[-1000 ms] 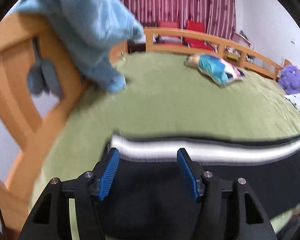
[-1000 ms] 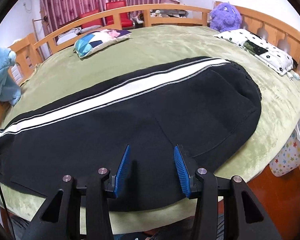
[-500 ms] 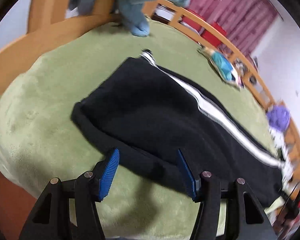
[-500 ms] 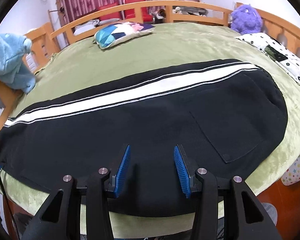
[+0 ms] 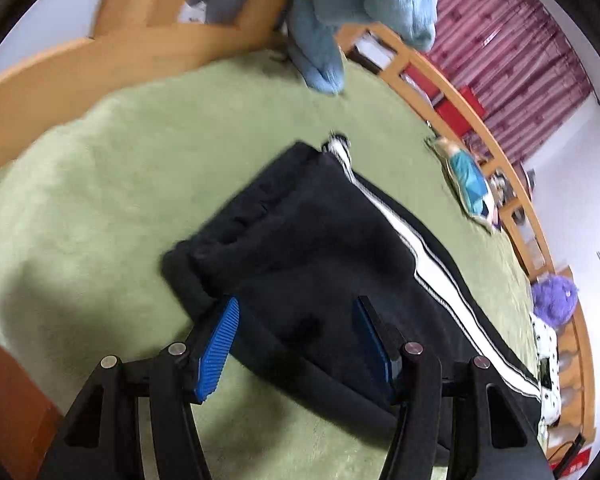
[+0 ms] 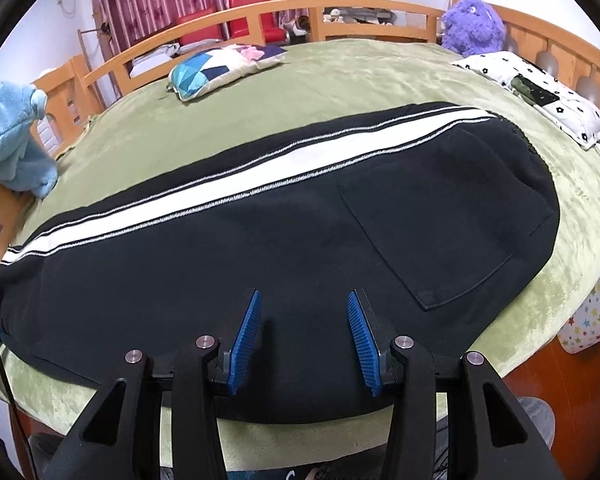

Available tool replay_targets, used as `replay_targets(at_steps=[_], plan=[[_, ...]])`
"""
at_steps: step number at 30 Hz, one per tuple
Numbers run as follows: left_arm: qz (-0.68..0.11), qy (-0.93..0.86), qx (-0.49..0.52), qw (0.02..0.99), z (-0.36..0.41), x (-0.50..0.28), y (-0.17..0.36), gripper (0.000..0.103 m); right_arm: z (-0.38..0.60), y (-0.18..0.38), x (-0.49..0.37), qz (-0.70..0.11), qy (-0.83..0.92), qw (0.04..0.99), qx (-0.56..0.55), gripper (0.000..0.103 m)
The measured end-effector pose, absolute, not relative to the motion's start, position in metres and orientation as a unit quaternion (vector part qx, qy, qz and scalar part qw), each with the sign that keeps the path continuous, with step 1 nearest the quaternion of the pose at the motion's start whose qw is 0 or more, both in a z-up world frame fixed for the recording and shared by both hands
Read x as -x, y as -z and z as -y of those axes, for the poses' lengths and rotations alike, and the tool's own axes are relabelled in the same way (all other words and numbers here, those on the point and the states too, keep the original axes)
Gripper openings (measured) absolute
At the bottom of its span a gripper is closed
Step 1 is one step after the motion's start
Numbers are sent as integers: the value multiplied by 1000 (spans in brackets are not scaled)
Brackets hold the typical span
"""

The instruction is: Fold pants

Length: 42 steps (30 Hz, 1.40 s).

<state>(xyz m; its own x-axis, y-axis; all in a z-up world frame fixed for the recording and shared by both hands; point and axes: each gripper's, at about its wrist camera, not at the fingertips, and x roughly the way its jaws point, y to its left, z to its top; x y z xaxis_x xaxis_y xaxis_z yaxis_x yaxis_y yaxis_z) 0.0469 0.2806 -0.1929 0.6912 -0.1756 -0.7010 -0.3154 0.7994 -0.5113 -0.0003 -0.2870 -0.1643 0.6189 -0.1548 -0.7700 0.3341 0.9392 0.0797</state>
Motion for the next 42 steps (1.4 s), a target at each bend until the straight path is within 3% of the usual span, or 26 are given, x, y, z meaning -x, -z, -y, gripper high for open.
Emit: replay_targets(at_steps=[15, 17, 18, 19, 25, 29, 32, 34, 35, 38, 40, 42], plan=[[-400, -87, 270, 871, -293, -77, 202, 56, 279, 169, -4, -424, 130, 891, -99, 46], [-409, -100, 250, 872, -288, -80, 201, 45, 278, 171, -1, -425, 130, 890, -101, 46], [-412, -109, 236, 873, -287, -78, 199, 22, 277, 172, 0, -425, 130, 890, -101, 46], [-409, -103, 231, 877, -287, -77, 195, 10, 278, 173, 2, -426, 131, 890, -102, 46], [-355, -52, 284, 889, -310, -44, 152, 7, 282, 164, 4, -413, 131, 895, -110, 46], [-379, -73, 278, 880, -314, -38, 158, 8, 285, 153, 6, -397, 131, 903, -95, 48], [-413, -97, 280, 861, -314, -42, 181, 15, 297, 154, 10, -396, 133, 902, -103, 48], [-447, -135, 257, 846, -308, -47, 191, 35, 308, 155, 15, -395, 138, 902, -108, 49], [-456, -141, 244, 844, -303, -49, 192, 35, 316, 155, 18, -393, 141, 902, -110, 49], [-447, -146, 211, 857, -285, -47, 180, 44, 346, 153, 30, -386, 161, 900, -121, 57], [-429, -151, 175, 873, -261, -45, 166, 59, 369, 151, 37, -382, 175, 898, -130, 57], [-413, -148, 141, 888, -238, -44, 156, 60, 397, 149, 44, -375, 196, 895, -141, 60]])
